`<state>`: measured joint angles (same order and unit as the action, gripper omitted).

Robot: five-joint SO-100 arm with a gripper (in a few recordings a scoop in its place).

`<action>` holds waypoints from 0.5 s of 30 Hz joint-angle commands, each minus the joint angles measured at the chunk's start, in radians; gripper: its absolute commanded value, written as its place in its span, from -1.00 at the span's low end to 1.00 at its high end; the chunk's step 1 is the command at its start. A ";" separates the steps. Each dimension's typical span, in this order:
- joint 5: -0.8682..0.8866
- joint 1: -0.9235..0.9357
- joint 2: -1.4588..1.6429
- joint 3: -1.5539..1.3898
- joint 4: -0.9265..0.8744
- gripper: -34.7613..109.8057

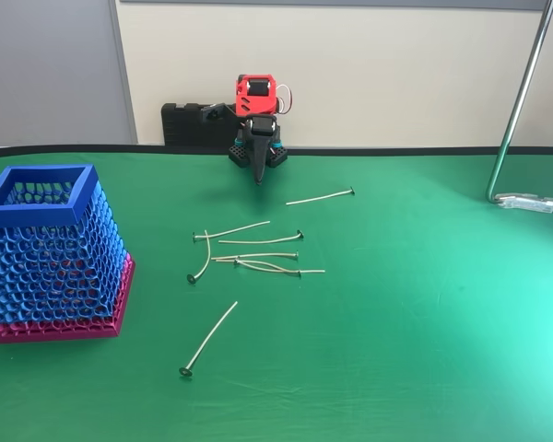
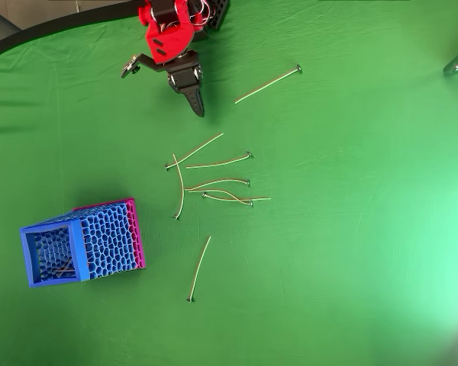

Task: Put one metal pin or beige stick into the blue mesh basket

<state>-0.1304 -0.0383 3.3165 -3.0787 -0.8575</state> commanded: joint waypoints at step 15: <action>-0.003 -0.006 0.009 -0.005 -0.006 -0.51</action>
<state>-0.1319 -0.0383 3.3165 -3.0787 -0.8575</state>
